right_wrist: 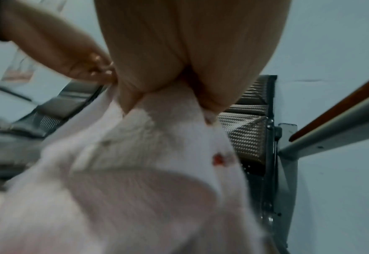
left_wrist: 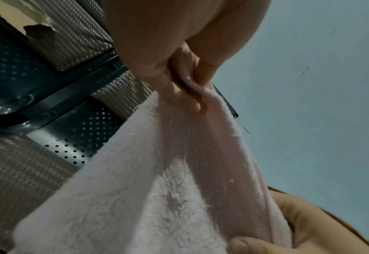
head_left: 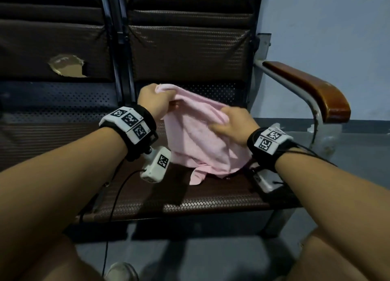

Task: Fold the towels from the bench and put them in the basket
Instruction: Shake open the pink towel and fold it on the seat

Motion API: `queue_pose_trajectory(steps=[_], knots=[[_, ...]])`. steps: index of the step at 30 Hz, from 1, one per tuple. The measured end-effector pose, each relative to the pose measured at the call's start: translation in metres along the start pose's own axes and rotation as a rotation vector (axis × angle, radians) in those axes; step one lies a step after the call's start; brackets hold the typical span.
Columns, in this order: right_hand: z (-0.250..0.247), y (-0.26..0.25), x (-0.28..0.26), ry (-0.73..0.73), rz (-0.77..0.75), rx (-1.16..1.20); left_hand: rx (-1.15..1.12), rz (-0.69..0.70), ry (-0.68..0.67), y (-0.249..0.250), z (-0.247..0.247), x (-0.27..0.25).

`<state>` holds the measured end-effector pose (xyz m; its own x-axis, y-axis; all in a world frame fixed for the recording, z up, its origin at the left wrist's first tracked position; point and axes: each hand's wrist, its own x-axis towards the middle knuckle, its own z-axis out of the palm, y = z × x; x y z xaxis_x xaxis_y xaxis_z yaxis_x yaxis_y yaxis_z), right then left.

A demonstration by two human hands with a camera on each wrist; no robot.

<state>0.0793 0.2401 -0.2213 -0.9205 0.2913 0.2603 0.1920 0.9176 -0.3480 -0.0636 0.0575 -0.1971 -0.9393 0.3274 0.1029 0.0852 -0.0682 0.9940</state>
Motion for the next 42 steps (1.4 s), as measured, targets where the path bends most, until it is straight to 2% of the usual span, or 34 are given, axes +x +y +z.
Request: queue_pose_trajectory(steps=[3,6,8,12,17,22,27,31,33,35,38,39,42], knots=[[0.004,0.015,-0.008,-0.148,-0.072,-0.142,0.015,0.053,0.035,-0.005,-0.007,0.007],[-0.003,0.026,-0.013,-0.192,0.05,-0.145,0.033,0.073,0.037,-0.011,-0.014,0.013],[-0.006,0.031,-0.017,-0.208,0.076,-0.153,0.067,0.079,0.058,-0.014,-0.022,0.017],[-0.012,0.031,-0.023,-0.184,0.092,-0.13,0.188,0.046,0.085,-0.024,-0.032,0.02],[-0.019,0.024,-0.027,-0.044,0.033,-0.04,0.263,0.035,0.099,-0.03,-0.037,0.017],[-0.024,0.019,-0.03,-0.077,0.058,0.012,0.412,0.057,0.118,-0.024,-0.04,0.013],[-0.021,0.021,-0.031,-0.031,0.018,0.065,0.326,0.001,0.092,-0.023,-0.041,0.011],[-0.02,0.029,-0.03,0.002,-0.04,0.003,0.188,-0.101,0.099,-0.019,-0.044,0.012],[-0.021,0.034,-0.03,-0.015,-0.039,-0.022,0.059,-0.162,0.068,-0.014,-0.044,0.013],[-0.022,0.037,-0.029,-0.049,-0.04,-0.038,0.041,-0.186,0.04,-0.011,-0.043,0.011],[-0.024,0.037,-0.028,-0.153,-0.043,-0.119,0.056,-0.218,0.102,-0.013,-0.045,0.01],[-0.025,0.036,-0.029,-0.176,-0.027,-0.124,0.135,-0.196,0.127,-0.017,-0.047,0.011],[-0.026,0.035,-0.034,-0.168,0.05,-0.007,0.589,-0.069,0.154,-0.02,-0.053,0.011]])
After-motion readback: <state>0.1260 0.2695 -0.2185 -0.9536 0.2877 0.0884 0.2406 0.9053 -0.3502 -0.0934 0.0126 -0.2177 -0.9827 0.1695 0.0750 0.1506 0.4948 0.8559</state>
